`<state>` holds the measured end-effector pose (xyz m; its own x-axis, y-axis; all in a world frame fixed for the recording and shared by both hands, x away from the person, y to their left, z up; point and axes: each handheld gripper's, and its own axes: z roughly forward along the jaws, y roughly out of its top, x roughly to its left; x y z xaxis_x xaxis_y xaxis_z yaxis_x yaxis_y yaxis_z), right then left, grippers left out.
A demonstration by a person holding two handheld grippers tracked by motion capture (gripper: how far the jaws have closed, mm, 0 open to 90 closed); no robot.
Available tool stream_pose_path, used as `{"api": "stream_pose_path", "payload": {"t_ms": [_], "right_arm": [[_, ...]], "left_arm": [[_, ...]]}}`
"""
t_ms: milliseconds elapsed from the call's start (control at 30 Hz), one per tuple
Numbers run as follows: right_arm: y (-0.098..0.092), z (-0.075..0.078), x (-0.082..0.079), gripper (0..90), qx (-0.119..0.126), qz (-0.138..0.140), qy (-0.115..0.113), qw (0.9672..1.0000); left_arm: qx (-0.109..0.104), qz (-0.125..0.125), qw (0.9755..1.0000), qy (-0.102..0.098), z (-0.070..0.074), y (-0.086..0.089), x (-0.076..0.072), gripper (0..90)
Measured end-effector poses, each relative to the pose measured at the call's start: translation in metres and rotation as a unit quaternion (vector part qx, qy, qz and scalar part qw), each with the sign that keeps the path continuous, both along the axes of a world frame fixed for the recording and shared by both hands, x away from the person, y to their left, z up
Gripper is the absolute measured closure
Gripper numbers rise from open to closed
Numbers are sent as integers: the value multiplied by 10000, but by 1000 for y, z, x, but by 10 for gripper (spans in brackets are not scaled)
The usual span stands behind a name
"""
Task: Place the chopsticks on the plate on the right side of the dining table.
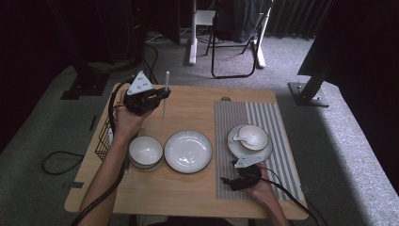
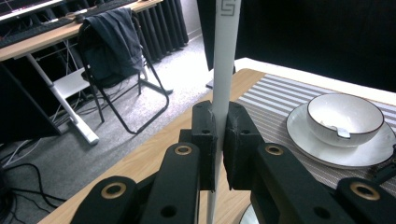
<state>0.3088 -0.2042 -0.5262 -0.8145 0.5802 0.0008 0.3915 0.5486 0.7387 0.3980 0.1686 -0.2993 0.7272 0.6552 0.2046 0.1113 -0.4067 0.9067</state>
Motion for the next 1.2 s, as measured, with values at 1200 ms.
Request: {"api": "stream_pose_path", "payload": {"t_ms": [1200], "right_arm": [[1,0,0,223,-34,95,-13,9999]], "left_arm": [[-27,-336,9994,12,2,-26,-2,847]]}}
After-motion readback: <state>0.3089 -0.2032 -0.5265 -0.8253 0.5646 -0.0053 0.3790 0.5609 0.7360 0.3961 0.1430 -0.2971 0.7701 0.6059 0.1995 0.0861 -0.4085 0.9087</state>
